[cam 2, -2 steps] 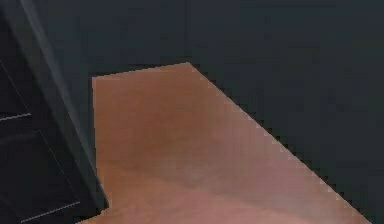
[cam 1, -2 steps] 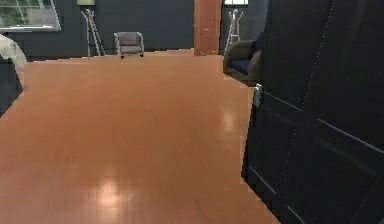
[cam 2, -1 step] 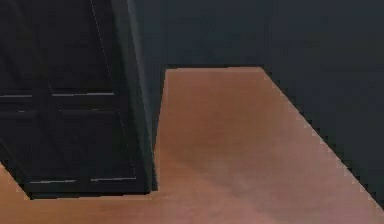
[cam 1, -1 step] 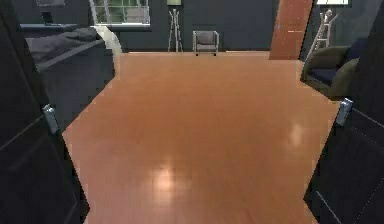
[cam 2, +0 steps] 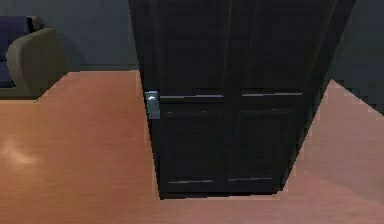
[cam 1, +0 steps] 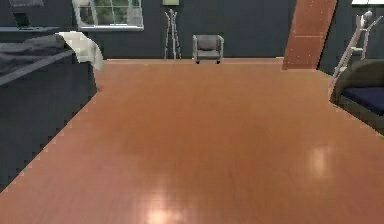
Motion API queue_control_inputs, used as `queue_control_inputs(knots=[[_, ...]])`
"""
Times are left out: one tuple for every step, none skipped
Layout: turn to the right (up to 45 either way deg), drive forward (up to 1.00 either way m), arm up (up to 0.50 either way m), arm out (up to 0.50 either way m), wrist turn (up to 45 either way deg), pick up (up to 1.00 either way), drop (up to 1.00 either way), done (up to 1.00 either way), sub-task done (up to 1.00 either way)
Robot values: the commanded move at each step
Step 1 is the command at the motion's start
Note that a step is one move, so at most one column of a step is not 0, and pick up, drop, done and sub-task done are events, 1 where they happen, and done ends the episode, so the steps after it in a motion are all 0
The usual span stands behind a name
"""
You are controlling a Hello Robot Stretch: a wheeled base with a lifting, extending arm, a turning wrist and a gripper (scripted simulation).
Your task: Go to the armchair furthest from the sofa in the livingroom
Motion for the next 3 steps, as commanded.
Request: queue_control_inputs(knots=[[-6.0, 0.0, 0.0, 0.0, 0.0, 0.0, 0.0, 0.0, 0.0], [0.0, 0.5, 0.0, 0.0, 0.0, 0.0, 0.0, 0.0, 0.0], [-45.0, 0.0, 0.0, 0.0, 0.0, 0.0, 0.0, 0.0, 0.0]])
